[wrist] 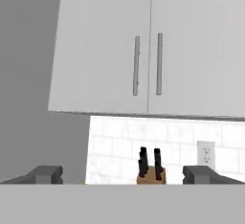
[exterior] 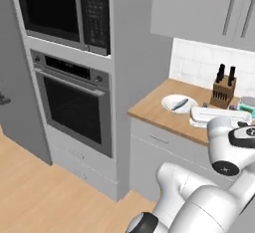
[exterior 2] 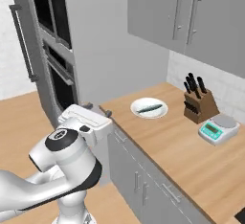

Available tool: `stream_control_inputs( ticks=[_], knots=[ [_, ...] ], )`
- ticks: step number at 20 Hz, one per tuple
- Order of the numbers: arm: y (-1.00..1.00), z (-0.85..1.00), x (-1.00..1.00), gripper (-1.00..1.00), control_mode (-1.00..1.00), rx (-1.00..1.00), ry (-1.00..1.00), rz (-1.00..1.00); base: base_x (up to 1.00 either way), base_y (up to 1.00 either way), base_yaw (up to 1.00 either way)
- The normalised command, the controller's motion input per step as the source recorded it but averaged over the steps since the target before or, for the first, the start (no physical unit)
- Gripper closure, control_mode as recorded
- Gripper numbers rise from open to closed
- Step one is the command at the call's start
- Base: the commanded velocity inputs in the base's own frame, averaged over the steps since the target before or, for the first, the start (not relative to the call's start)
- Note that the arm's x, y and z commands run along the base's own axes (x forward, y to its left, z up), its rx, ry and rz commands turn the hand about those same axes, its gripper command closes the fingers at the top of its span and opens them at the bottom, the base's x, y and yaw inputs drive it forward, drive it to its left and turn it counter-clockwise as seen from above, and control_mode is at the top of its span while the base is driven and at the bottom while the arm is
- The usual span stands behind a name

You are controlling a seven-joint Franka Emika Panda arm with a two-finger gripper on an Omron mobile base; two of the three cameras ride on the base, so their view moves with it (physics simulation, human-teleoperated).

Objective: Pick up the knife from the drawer and place it on the cutting board. Then place the meat from the plate to the cutting board.

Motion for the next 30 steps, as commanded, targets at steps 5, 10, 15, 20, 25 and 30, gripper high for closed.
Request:
stream_control_inputs(
  ticks=[5, 10, 15, 20, 25, 30],
  knots=[
    [0.0, 0.0, 0.0, -1.0, 1.0, 0.0, 0.0, 0.0, 0.52, 0.11, -0.48],
    [0.0, 0.0, 0.0, -1.0, 1.0, 0.0, 0.0, 0.0, 0.41, 0.02, -0.55],
    [0.0, 0.0, 0.0, -1.0, 1.0, 0.0, 0.0, 0.0, 0.75, 0.18, -0.41],
    [0.0, 0.0, 0.0, -1.0, 1.0, 0.0, 0.0, 0.0, 0.9, 0.35, -0.19],
    [0.16, 0.01, -0.01, -1.0, -1.0, 0.13, 0.08, 0.0, 0.2, 0.29, -0.01],
    [0.48, 0.36, -0.18, -1.0, -1.0, 0.41, 0.28, -0.03, 0.0, 0.0, 0.0]
  ],
)
